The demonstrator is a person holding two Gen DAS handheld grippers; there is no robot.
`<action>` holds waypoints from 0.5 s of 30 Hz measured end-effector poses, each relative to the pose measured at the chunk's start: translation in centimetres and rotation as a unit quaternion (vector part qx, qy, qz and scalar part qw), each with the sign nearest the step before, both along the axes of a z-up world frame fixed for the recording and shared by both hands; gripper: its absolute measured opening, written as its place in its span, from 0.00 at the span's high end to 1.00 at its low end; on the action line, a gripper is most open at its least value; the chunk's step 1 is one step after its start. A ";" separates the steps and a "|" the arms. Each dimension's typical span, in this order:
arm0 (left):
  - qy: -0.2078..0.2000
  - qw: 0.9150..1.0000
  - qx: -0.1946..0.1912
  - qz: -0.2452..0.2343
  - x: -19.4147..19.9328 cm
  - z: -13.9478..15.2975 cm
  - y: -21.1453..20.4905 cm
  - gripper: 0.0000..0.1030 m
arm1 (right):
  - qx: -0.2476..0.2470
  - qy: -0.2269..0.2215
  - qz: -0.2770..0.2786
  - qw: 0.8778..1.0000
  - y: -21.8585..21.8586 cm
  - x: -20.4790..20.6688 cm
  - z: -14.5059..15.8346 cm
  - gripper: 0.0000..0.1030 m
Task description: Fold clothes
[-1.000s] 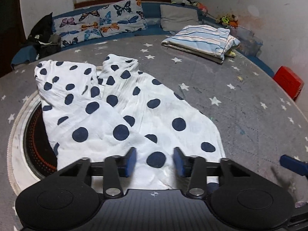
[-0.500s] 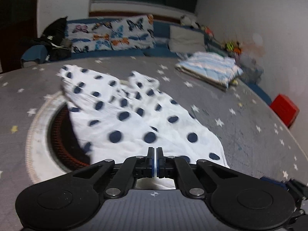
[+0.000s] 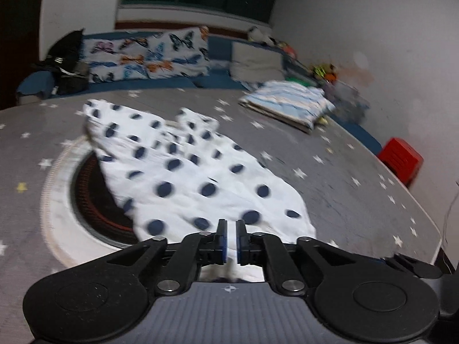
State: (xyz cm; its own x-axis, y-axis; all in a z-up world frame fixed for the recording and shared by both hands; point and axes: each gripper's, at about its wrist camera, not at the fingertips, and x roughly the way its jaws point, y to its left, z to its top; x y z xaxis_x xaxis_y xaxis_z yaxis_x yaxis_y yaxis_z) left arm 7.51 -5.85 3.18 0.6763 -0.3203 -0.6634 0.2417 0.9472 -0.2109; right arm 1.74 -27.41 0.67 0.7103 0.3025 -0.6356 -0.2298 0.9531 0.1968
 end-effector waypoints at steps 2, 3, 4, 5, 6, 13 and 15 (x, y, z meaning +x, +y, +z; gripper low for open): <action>0.008 1.000 0.003 -0.006 0.4 -0.4 -1.2 0.68 | 0.000 0.000 0.001 1.000 -0.1 -0.1 0.0 0.14; 0.012 1.000 0.005 -0.007 0.7 -0.6 -1.7 0.60 | 0.001 -0.001 0.002 1.000 -0.1 -0.1 0.1 0.14; 0.016 1.000 0.006 -0.008 1.0 -0.8 -2.3 0.56 | 0.001 -0.001 0.003 1.000 -0.1 -0.1 0.0 0.14; 0.021 1.000 0.008 -0.006 1.5 -0.9 -2.8 0.55 | 0.002 -0.001 0.004 1.000 -0.1 -0.1 0.0 0.14; 0.026 1.000 0.012 -0.004 2.0 -1.1 -3.3 0.54 | 0.003 0.000 0.005 1.000 -0.1 0.0 0.0 0.14; 0.062 0.996 0.051 0.032 4.8 -3.3 -5.1 0.54 | -0.003 0.000 0.027 1.000 0.7 -0.2 -0.2 0.14; 0.067 0.996 0.045 0.035 4.9 -3.6 -4.7 0.66 | -0.004 0.000 0.033 0.999 0.9 -0.3 -0.2 0.14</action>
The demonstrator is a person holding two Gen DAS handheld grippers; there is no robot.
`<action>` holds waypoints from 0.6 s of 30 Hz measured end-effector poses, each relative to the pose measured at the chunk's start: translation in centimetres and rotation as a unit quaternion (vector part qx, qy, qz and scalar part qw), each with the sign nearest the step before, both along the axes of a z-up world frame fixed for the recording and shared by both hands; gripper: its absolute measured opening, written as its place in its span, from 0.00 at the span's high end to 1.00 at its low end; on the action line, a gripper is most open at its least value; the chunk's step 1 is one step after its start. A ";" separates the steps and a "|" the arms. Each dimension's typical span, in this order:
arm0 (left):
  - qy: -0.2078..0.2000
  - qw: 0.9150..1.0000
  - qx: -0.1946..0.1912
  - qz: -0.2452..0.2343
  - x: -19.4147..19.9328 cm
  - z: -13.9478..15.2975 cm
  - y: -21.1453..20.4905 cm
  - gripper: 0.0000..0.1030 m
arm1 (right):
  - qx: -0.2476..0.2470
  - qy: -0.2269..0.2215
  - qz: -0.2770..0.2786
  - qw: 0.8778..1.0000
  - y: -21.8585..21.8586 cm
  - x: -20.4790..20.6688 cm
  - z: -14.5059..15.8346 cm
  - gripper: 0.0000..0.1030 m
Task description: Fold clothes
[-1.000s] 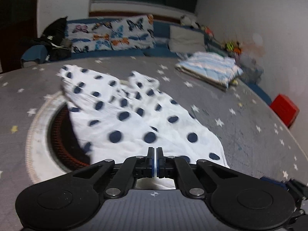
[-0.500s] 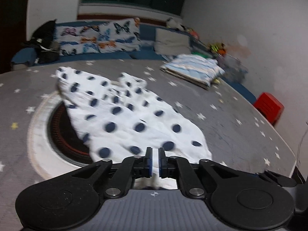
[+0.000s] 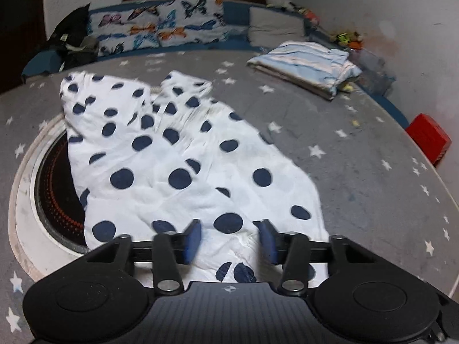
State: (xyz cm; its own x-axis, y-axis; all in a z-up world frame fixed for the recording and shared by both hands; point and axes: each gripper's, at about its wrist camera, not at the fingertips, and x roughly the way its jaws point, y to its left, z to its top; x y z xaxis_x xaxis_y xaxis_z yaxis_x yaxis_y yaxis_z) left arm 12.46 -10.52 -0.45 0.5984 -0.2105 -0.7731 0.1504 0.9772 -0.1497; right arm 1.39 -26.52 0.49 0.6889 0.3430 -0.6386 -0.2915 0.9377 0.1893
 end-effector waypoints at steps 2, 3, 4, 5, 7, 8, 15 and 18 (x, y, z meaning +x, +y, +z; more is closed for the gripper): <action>0.001 1.000 -0.009 0.001 -0.1 -0.1 0.6 0.76 | -0.003 -0.002 0.005 1.000 0.2 -0.2 0.1 0.14; -0.001 1.000 -0.014 0.003 -0.3 0.1 1.1 0.82 | -0.003 -0.003 0.007 1.000 0.3 -0.2 0.1 0.14; -0.004 1.000 -0.020 0.005 -0.5 0.3 1.6 0.92 | -0.004 -0.004 0.009 1.000 0.4 -0.3 0.2 0.15; -0.007 1.000 -0.028 0.007 -0.7 0.6 2.2 0.94 | -0.003 -0.004 0.012 1.000 0.5 -0.3 0.2 0.15; -0.013 0.999 -0.046 0.012 -1.2 1.1 3.4 0.94 | 0.000 -0.005 0.017 1.000 0.7 -0.3 0.2 0.22; -0.016 0.998 -0.054 0.014 -1.5 1.3 4.0 0.94 | 0.001 -0.005 0.019 1.000 0.8 -0.3 0.2 0.24; -0.042 0.992 -0.108 0.047 -4.4 2.9 8.7 0.95 | 0.005 0.000 0.037 0.999 1.7 -0.3 0.0 0.53; -0.056 0.988 -0.130 0.066 -5.9 3.8 11.1 0.95 | 0.008 0.005 0.042 0.999 1.9 -0.2 0.0 0.70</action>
